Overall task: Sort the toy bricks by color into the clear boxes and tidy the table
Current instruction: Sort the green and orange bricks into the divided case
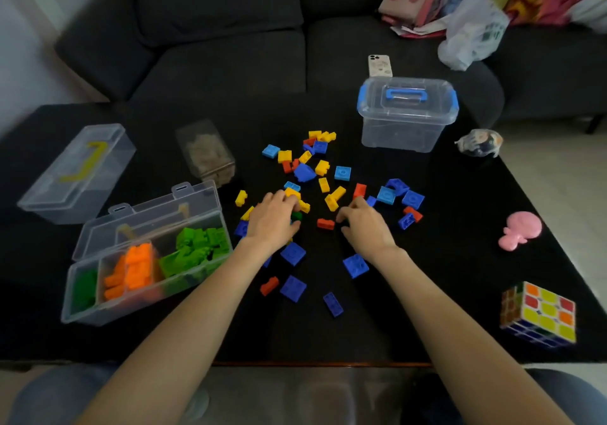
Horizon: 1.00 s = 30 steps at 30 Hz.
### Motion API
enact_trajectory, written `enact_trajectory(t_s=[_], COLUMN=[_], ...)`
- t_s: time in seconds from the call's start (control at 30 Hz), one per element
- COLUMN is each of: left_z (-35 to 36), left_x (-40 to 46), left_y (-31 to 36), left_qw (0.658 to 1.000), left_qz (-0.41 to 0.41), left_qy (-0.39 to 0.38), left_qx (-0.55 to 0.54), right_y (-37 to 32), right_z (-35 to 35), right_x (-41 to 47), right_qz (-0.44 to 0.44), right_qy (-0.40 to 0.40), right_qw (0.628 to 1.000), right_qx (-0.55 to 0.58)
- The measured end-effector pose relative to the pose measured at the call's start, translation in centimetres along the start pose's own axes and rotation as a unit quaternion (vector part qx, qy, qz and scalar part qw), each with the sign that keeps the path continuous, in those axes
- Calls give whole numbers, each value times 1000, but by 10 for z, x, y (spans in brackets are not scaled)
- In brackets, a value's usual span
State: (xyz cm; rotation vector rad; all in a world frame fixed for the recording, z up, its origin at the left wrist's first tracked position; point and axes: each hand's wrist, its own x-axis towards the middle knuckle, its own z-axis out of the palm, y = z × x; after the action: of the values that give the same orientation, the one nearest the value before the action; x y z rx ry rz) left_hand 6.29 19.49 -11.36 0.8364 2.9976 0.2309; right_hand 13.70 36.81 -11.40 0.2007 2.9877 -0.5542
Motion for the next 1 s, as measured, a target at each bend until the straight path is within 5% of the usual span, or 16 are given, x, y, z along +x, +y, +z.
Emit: enact_trajectory(t_s=[0.27, 0.43, 0.63, 0.8, 0.9, 1.0], left_z=[6, -7, -51, -76, -80, -75], left_x=[3, -22, -103, -181, -206, -212], left_y=[8, 4, -46, -141, -194, -226], left_qw=[998, 986, 931, 876, 878, 904], left_qz=[42, 46, -44, -219, -299, -290], left_qy=[7, 108, 227, 305, 276, 235], left_qx=[-46, -118, -281, -304, -252, -208], right_y=[9, 0, -76, -174, -234, -278], right_z=[4, -9, -15, 5, 23, 42], right_x=[1, 11, 4, -3, -8, -8], right_qz=[5, -44, -147, -218, -233, -242], right_qy=[129, 212, 139, 61, 28, 14], right_qw=[991, 974, 974, 950, 941, 938], right_qx=[-19, -60, 100, 216, 245, 248])
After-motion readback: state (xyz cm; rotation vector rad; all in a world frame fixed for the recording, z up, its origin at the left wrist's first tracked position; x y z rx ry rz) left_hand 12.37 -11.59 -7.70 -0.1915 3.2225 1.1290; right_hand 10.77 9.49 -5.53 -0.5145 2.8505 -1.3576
